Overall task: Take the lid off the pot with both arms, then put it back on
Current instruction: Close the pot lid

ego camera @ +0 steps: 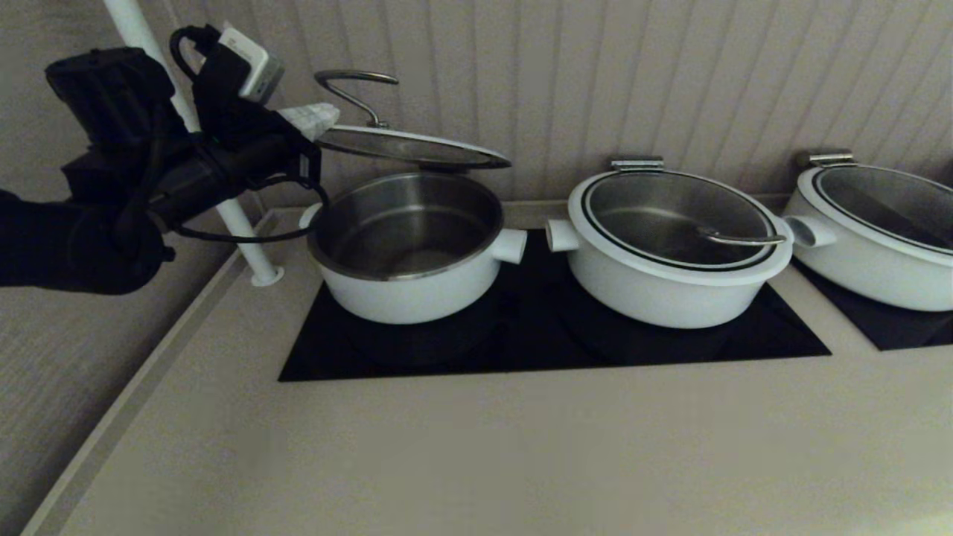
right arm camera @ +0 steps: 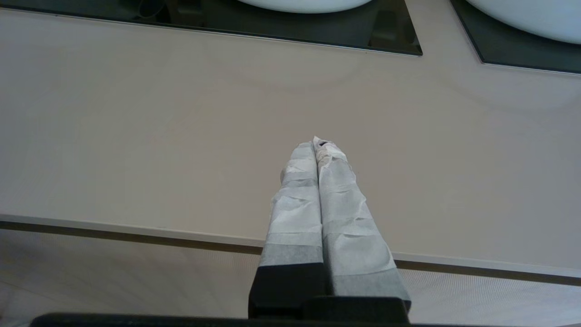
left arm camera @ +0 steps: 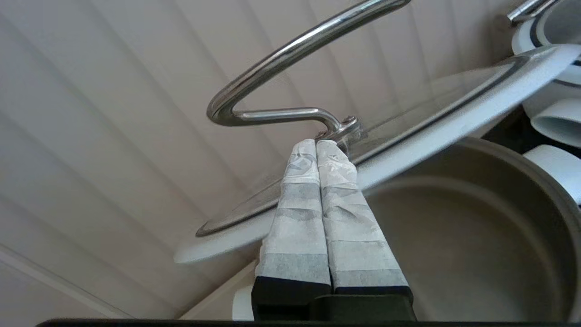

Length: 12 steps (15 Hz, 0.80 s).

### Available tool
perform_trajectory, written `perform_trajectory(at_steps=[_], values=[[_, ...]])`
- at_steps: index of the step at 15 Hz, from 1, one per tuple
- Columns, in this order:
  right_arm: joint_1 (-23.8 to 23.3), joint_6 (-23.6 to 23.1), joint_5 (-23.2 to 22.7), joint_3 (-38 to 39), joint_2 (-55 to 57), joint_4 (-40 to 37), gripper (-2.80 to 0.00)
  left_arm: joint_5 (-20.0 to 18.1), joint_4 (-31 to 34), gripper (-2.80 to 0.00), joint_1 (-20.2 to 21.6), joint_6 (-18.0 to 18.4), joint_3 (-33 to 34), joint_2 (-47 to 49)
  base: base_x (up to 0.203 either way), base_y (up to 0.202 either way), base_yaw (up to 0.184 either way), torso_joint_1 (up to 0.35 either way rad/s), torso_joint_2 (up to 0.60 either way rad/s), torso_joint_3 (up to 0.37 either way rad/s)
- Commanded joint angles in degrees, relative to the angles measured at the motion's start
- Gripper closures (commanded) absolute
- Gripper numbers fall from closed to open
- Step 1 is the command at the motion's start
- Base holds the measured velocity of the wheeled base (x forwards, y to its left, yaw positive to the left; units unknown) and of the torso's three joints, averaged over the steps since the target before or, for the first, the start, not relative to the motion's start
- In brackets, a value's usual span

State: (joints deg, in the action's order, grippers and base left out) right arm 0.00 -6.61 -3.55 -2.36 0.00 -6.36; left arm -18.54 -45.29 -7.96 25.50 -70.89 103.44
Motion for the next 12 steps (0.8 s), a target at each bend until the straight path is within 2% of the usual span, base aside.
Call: perform_trajectory(at_steps=[1,12], values=[[0.0,-0.1,-0.1,0.0,0.1,-0.1,0.00,-0.1,-0.3,0.00,0.0,0.1,0.3,0.4,0.000,0.000,0.000,0.000,0.00,0.000],[0.0,-0.1,-0.1,0.0,0.1,-0.1,0.00,0.0,-0.8,0.00,0.0,0.0,4.0,0.3,0.000,0.000,0.000,0.000,0.00,0.000]])
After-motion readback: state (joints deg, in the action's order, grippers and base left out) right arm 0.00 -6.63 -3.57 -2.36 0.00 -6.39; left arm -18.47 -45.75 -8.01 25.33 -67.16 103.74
